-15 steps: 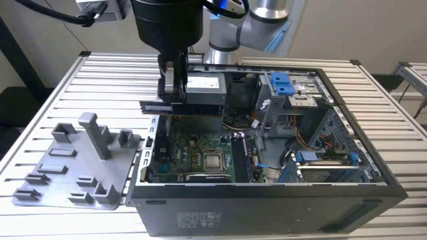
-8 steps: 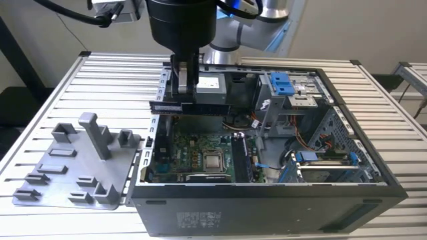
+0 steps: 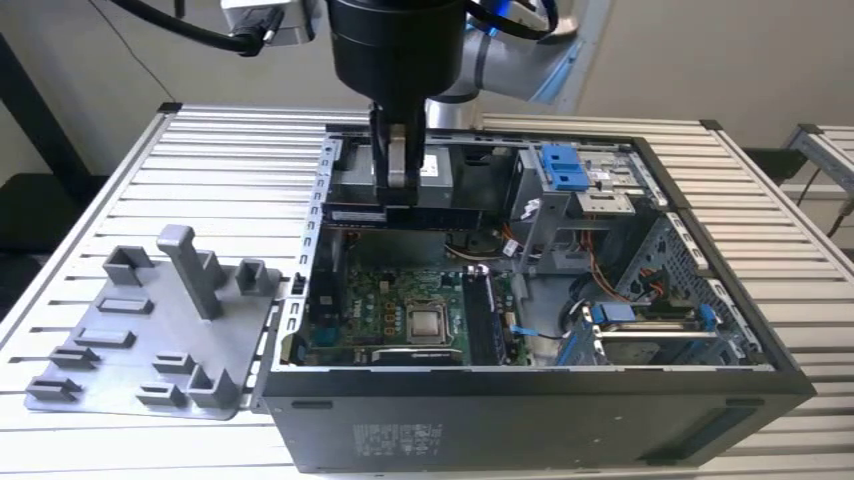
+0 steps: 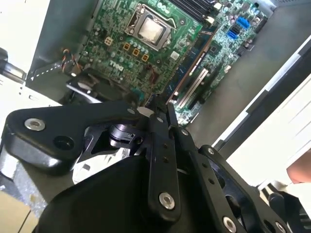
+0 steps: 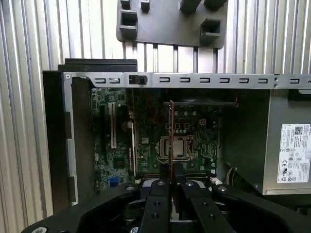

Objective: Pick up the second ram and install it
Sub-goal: 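Pick up the second ram and move it above second insertion slot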

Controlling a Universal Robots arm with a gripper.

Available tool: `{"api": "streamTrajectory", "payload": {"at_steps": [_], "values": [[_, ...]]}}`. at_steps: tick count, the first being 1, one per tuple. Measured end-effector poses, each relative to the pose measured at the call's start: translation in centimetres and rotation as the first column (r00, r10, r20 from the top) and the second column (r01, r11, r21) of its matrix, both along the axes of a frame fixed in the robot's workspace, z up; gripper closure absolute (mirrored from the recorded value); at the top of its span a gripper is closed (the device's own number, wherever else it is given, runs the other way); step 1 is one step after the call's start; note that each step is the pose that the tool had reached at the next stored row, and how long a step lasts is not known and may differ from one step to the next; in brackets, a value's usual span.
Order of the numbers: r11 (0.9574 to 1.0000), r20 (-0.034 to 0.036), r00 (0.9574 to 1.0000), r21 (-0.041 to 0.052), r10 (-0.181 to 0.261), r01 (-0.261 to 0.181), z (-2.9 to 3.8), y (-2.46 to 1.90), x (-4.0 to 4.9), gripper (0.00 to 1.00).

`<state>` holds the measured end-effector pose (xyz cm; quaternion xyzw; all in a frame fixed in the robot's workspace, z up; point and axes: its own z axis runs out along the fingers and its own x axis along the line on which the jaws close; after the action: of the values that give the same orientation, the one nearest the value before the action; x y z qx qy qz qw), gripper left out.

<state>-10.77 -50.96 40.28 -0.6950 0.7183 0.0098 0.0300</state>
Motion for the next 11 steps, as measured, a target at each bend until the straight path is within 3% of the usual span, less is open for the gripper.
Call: {"api": "streamTrajectory", "payload": {"at_steps": [11], "values": [[1.0000,0.0000,1.0000,0.0000,0.001,-0.001,0.00,0.00,2.24,0.86]]}}
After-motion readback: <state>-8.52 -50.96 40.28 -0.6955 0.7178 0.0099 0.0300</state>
